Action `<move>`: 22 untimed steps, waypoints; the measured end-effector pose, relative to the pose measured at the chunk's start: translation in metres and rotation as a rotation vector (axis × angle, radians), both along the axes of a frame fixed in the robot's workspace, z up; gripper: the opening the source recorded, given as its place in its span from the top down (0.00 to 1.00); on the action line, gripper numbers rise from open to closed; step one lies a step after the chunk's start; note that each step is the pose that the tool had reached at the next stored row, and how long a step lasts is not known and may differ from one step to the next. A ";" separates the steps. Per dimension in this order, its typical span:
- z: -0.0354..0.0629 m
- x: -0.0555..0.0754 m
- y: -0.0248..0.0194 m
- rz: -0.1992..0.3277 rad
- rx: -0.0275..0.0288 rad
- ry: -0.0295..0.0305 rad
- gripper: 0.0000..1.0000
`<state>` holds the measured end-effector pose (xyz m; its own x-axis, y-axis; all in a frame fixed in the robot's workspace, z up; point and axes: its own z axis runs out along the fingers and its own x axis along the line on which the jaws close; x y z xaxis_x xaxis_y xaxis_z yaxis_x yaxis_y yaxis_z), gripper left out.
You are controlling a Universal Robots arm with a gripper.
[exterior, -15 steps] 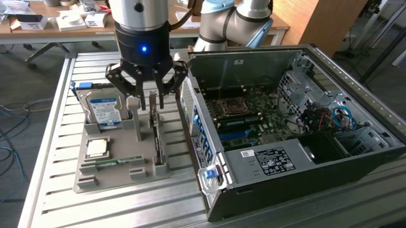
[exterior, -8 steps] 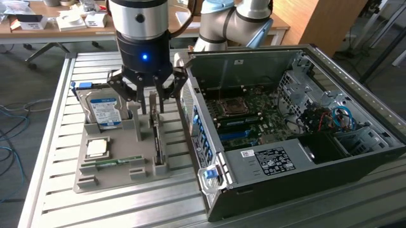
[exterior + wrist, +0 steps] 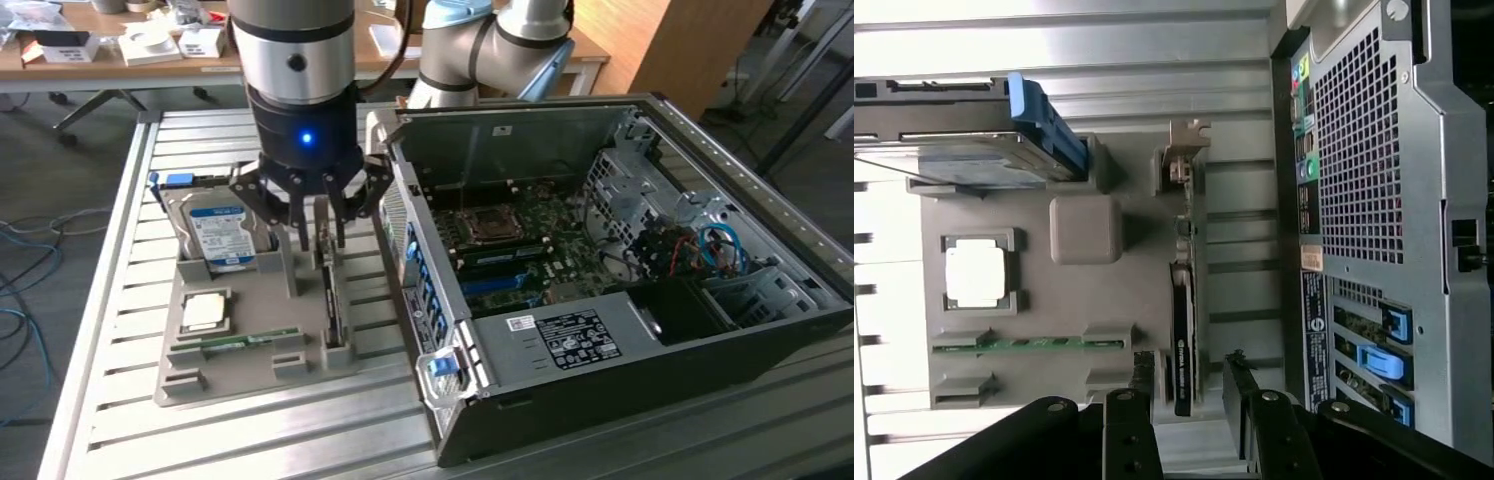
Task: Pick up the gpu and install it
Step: 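Pick up the gpu and move the gpu toward the slot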
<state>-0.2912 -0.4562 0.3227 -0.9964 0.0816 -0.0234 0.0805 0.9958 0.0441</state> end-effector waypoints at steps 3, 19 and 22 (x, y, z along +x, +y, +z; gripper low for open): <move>-0.0055 0.000 0.0000 0.000 0.0000 0.0001 0.59; -0.0233 0.001 0.0000 0.000 -0.0011 0.0000 0.59; -0.0287 0.001 0.0000 0.000 -0.0012 0.0001 0.59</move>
<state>-0.2907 -0.4562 0.2940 -0.9964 0.0815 -0.0234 0.0804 0.9958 0.0429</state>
